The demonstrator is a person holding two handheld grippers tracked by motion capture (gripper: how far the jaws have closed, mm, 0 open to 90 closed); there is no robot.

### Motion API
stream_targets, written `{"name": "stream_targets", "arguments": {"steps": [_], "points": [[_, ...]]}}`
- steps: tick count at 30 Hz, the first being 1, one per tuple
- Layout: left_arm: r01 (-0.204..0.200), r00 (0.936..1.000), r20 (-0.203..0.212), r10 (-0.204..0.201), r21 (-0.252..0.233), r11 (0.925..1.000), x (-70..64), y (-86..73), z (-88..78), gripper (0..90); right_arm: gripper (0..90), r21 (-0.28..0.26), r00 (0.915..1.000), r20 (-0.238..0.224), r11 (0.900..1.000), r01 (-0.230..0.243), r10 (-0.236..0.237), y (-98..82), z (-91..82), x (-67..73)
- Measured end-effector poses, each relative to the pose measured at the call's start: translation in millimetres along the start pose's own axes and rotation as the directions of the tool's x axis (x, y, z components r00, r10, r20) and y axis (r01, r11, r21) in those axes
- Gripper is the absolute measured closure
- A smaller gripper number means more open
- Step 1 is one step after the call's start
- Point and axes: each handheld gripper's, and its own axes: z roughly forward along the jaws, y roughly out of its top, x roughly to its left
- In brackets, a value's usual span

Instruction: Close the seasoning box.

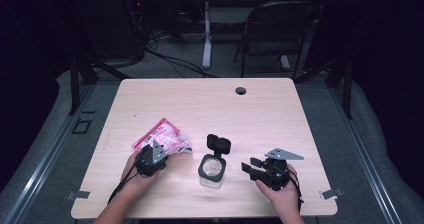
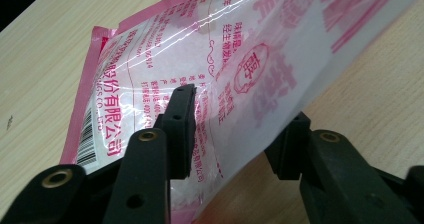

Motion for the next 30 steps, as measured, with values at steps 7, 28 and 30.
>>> {"name": "stream_targets", "arguments": {"steps": [7,28,30], "points": [[0.07,0.9965,0.047,-0.069,-0.018,0.9974,7.0,-1.6,0.6,71.2,54.0,0.0,1.0,0.001,1.0,-0.005,0.005,0.2,-0.2,0.1],[0.199,0.9726,0.13,-0.193,-0.039,0.9792,22.0,-4.3,-1.1,87.9,53.6,0.001,0.9999,0.003,1.0,-0.014,0.014,-0.2,-0.1,-1.4],[0.206,0.9711,0.132,-0.199,-0.041,0.9778,22.6,-4.4,-1.2,88.3,53.6,0.002,0.9998,0.007,1.0,-0.018,0.018,-0.4,0.3,-1.6]]}}
